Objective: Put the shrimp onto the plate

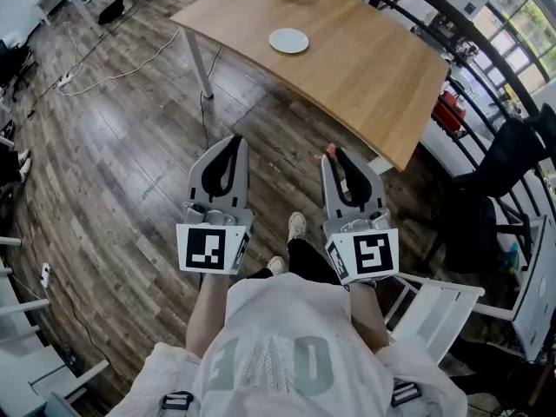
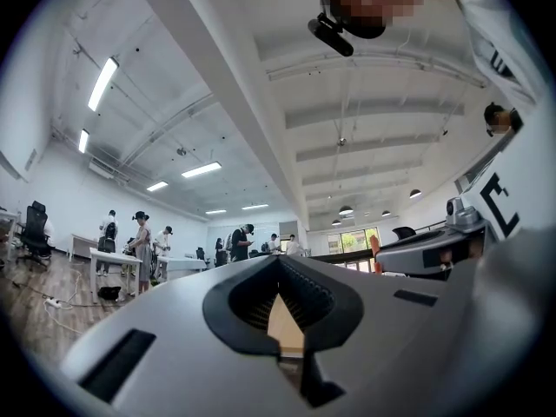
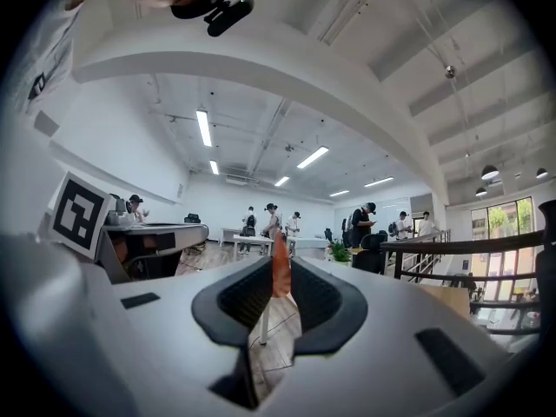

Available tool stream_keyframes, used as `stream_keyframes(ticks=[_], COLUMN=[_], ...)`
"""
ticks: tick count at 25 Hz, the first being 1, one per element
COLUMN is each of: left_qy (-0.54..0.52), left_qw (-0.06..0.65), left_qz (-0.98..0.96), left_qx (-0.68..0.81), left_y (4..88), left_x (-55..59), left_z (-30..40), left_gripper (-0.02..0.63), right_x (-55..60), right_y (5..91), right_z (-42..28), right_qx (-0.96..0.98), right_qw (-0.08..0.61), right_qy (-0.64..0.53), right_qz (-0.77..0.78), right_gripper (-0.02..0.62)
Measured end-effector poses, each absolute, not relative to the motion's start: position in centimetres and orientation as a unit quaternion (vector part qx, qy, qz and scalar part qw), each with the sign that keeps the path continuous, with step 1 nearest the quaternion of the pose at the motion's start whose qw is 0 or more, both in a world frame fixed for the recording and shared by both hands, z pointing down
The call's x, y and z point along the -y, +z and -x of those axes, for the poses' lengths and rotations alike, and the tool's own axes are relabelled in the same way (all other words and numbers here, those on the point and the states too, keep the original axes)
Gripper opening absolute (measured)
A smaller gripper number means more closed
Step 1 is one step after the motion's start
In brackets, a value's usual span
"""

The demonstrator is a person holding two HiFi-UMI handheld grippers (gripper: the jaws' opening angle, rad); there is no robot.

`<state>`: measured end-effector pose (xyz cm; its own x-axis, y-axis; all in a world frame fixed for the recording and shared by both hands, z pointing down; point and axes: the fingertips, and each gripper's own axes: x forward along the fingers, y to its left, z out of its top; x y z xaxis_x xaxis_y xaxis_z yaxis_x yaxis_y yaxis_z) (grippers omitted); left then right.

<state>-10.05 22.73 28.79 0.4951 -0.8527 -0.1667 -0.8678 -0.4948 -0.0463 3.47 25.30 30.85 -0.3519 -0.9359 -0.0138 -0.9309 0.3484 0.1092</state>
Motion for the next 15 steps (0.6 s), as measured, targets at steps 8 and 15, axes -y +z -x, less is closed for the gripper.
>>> stream_keyframes(ticks=[8, 15], left_qy=[0.052, 0.065], left_qw=[0.086, 0.094], left_qz=[0.853, 0.849], left_qx=[-0.511, -0.515], left_y=[28.6, 28.1], left_x=[-16.7, -5.8], left_z=[9.2, 7.6], left_gripper=[0.007, 0.006], right_x=[-17.8, -5.9], right_y=[30.7, 31.5], right_z=[-2.8, -4.2], right_qx=[0.848, 0.859], right_qw=[0.021, 0.019], right_qy=[-0.063, -0.064], right_qz=[-0.525, -0.507], right_gripper=[0.071, 0.071])
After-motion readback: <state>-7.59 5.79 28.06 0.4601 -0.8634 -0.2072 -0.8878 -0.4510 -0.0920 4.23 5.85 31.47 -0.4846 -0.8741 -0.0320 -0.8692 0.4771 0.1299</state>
